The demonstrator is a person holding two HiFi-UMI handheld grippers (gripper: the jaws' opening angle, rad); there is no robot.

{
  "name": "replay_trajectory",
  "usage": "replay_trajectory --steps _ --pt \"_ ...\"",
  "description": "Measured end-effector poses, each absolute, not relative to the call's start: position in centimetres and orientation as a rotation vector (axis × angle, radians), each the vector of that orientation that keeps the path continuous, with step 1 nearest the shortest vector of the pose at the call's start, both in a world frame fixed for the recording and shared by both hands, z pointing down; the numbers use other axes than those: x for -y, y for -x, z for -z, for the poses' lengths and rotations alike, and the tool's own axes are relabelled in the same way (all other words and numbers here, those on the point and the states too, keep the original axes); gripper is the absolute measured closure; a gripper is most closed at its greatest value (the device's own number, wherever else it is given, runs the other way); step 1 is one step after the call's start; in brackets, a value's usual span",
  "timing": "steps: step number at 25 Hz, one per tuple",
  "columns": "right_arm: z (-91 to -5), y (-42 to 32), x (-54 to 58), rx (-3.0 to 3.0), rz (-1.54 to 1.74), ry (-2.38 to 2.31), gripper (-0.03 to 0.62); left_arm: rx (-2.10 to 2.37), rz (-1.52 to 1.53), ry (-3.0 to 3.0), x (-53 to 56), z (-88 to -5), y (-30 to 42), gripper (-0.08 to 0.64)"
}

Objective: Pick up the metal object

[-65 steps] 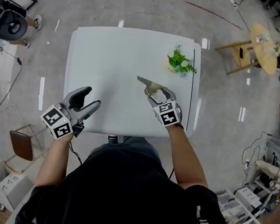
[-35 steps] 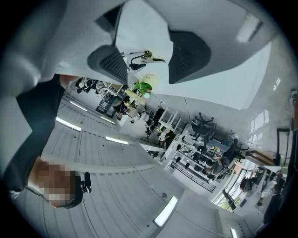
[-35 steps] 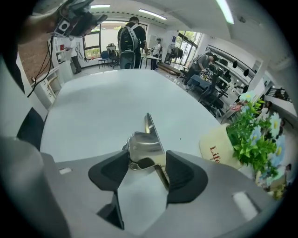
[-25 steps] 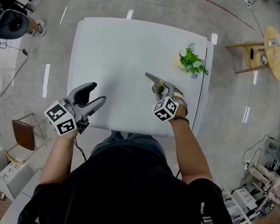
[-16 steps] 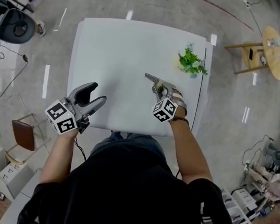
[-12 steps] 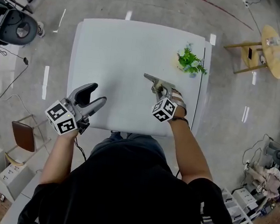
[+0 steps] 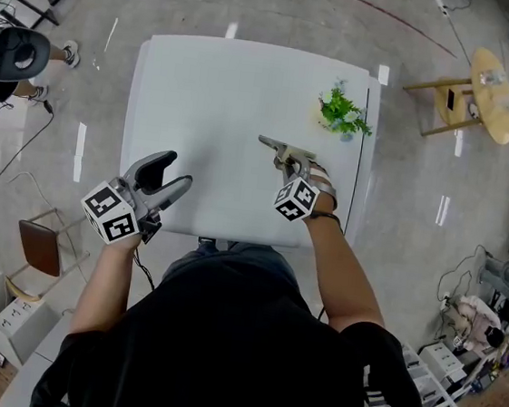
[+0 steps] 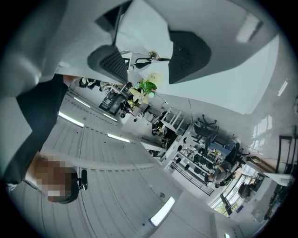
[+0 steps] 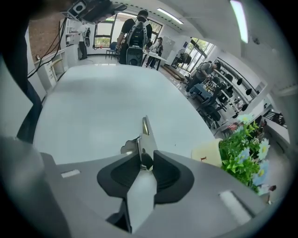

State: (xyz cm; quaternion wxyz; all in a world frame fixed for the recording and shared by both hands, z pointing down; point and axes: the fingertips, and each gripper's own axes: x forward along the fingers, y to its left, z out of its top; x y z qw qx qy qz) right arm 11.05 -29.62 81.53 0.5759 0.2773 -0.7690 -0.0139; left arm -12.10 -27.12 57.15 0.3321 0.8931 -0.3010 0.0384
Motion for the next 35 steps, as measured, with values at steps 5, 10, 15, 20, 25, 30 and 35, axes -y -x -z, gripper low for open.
replay_trajectory --steps 5,10,15,20,25,30,35 --pt "-81.4 -11.3 29.8 1.795 0.047 -0.66 0.492 0.782 -0.106 -2.333 27.0 -57.2 12.1 0.297" --pt "-81.1 -11.4 30.0 1.787 0.068 -0.656 0.505 0.786 -0.103 -2.337 27.0 -56.9 12.1 0.297" --pt "-80.6 -11.2 30.2 1.784 0.083 -0.668 0.518 0.784 -0.104 -2.34 26.6 -56.6 12.2 0.297" --pt "-80.2 -11.4 30.5 1.783 0.1 -0.681 0.545 0.791 -0.1 -2.345 26.5 -56.4 12.0 0.296" --pt "-80.0 -11.2 30.1 1.779 0.099 -0.683 0.557 0.798 -0.093 -2.353 26.3 -55.9 12.4 0.296" --pt "-79.7 -11.2 29.7 1.775 0.079 -0.692 0.558 0.796 -0.084 -2.363 26.0 -55.3 12.7 0.296" --pt "-79.2 -11.3 29.0 1.775 0.074 -0.702 0.559 0.785 -0.087 -2.381 25.3 -54.9 12.8 0.297"
